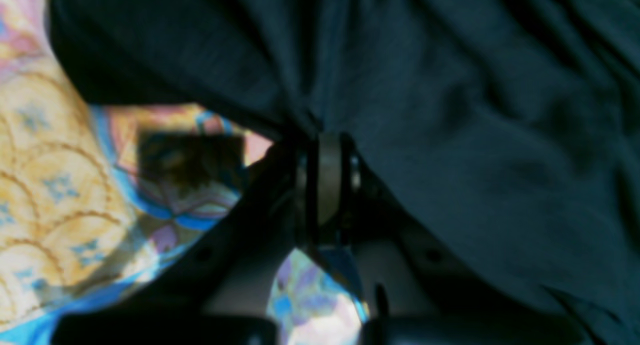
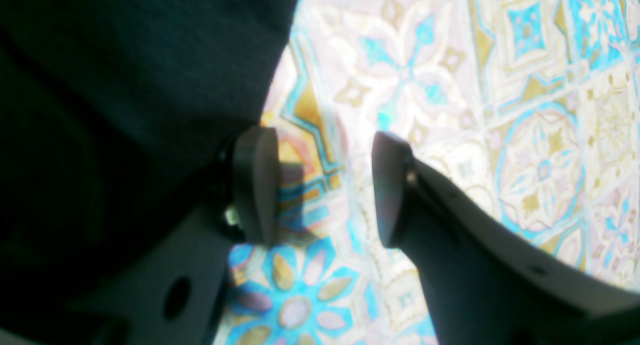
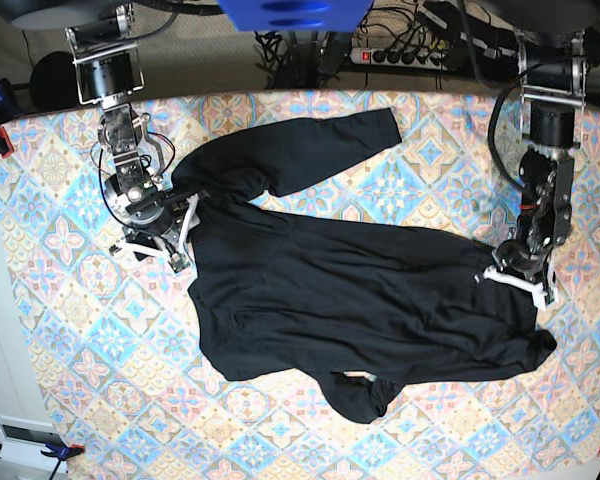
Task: Layout the t-shirt on the table in an organized manner, then fold the t-shirt properly
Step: 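Release and regrasp the shirt side with the left gripper, pull outward, then grasp the shirt collar area with the right gripper and pull it outward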
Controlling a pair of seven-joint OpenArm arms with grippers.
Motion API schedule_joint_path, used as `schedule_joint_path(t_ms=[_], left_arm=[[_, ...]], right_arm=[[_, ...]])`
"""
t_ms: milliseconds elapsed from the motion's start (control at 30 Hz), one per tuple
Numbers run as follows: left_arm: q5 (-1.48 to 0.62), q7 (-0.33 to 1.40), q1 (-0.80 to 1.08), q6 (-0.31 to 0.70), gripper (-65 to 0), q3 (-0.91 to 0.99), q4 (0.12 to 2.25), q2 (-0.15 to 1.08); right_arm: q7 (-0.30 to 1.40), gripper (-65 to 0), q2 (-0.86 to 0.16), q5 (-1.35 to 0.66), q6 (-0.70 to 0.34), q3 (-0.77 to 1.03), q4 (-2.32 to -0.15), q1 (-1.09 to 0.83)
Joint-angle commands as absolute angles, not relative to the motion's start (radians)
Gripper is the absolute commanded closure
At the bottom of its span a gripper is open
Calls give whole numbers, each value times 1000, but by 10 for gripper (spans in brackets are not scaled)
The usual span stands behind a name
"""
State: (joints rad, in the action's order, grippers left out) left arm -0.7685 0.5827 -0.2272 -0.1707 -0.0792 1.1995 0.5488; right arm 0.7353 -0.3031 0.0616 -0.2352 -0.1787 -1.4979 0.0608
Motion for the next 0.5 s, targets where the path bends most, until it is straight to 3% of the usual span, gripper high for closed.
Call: schedule_joint_path(t_ms=[0, 233, 467], left_arm=[[-768, 579, -205, -168, 0, -47, 1290, 573], [-760, 682, 74, -168, 0, 145, 1592, 590], [-740, 682, 272, -168, 0, 209, 1604, 616]], right_arm=[[719, -283, -315, 64, -229, -171, -1514, 79], [717, -283, -315, 64, -229, -177, -1514, 79], [720, -283, -295, 64, -231, -179, -1514, 122]])
